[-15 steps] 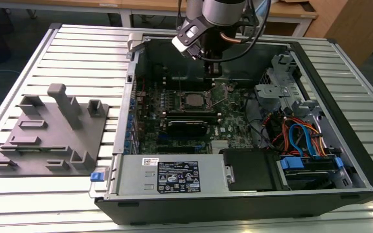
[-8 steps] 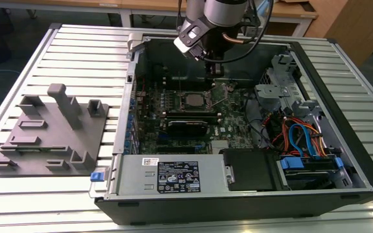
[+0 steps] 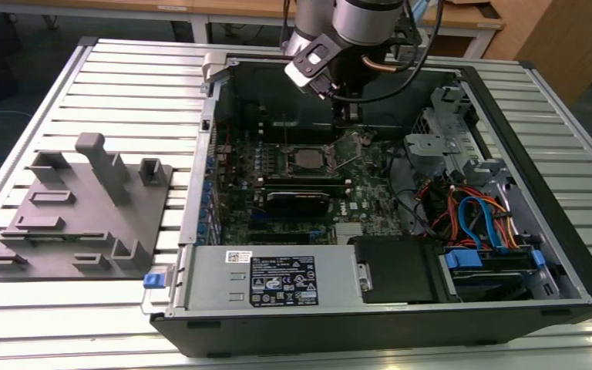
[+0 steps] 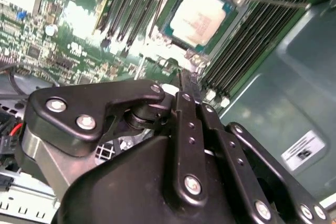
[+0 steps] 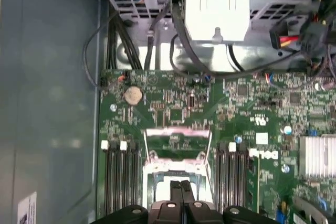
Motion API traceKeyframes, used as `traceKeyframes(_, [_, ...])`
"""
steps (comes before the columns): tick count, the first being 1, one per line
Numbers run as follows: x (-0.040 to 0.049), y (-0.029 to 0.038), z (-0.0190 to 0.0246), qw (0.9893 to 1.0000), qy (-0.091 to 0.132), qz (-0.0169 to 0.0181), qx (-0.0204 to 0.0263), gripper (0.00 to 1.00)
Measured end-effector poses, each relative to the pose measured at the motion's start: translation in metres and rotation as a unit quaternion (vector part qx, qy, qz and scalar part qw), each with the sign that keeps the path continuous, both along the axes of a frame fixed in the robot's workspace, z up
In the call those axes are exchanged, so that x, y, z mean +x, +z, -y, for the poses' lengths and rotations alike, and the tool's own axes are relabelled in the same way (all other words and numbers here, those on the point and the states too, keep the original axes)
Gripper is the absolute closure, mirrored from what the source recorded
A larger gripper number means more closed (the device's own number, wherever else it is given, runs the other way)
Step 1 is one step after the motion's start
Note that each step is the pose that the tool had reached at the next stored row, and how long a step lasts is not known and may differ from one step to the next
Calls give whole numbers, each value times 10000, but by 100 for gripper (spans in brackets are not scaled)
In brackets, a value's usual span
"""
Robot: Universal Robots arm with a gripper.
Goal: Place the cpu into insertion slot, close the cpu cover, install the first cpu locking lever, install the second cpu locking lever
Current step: 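Close the cpu cover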
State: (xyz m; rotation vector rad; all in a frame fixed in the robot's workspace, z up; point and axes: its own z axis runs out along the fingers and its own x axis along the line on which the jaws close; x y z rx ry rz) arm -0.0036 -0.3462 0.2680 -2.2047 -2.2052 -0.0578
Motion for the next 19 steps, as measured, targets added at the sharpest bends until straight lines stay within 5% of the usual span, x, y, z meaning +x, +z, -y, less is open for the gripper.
traceKeyframes(10, [200, -27, 0, 10000, 0, -1, 0, 89])
traceKeyframes(19, [219, -31, 0, 10000, 0, -1, 0, 89])
